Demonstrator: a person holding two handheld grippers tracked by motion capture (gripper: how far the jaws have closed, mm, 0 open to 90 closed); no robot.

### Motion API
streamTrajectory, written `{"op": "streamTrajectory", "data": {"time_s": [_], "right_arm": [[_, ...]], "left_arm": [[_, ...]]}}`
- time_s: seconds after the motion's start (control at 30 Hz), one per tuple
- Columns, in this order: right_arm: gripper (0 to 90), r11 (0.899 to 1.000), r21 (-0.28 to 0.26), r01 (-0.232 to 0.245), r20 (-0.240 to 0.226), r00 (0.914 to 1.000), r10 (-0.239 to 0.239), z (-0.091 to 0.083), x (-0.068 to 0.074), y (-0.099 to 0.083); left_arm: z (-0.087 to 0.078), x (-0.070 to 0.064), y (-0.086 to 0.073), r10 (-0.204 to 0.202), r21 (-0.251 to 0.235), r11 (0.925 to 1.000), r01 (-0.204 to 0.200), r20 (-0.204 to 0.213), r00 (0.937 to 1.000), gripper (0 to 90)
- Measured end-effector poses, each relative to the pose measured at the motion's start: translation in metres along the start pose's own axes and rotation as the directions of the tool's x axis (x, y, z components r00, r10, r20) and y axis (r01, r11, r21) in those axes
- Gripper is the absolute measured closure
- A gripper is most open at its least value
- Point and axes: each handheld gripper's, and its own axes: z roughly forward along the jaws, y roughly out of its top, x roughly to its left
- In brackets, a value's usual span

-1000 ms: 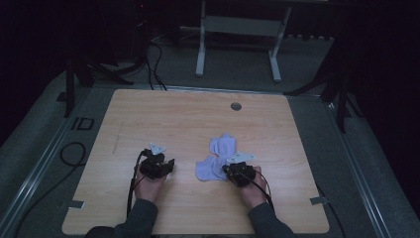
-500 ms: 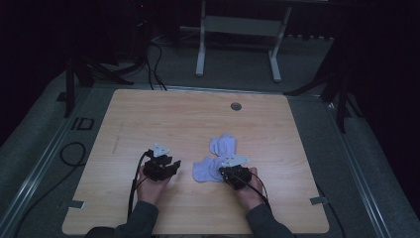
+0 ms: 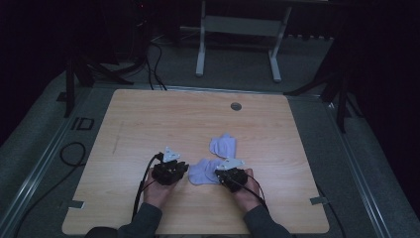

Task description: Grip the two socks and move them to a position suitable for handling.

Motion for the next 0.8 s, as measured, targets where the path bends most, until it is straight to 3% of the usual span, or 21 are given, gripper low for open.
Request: {"op": "streamTrajectory", "data": {"time_s": [0.3, 0.4, 0.5, 0.63, 0.8], "right_arm": [[90.0, 1.0, 0.001, 0.007, -0.001, 1.0, -0.007, 0.0, 0.001, 0.0], [90.0, 1.0, 0.001, 0.008, -0.002, 1.0, -0.008, 0.0, 0.001, 0.0], [90.0, 1.0, 0.0, 0.009, -0.002, 1.0, -0.009, 0.0, 0.001, 0.0], [90.0, 1.0, 0.001, 0.013, 0.001, 0.9999, -0.013, 0.0, 0.001, 0.0], [90.0, 1.0, 0.0, 0.013, -0.002, 0.9999, -0.013, 0.0, 0.001, 0.0]], "left_arm": [[0.011, -0.011, -0.002, 0.034, 0.028, 0.999, -0.036, 0.038, 0.9987, 89.3], [0.015, -0.013, -0.002, 0.027, 0.038, 0.9989, -0.029, 0.05, 0.9984, 89.6], [0.019, -0.014, -0.004, 0.014, 0.044, 0.9989, -0.017, 0.05, 0.9987, 89.7], [0.023, -0.017, -0.005, 0.027, 0.055, 0.998, -0.03, 0.051, 0.9983, 89.6], [0.023, -0.019, -0.005, 0.024, 0.057, 0.998, -0.026, 0.029, 0.9993, 89.8]]}}
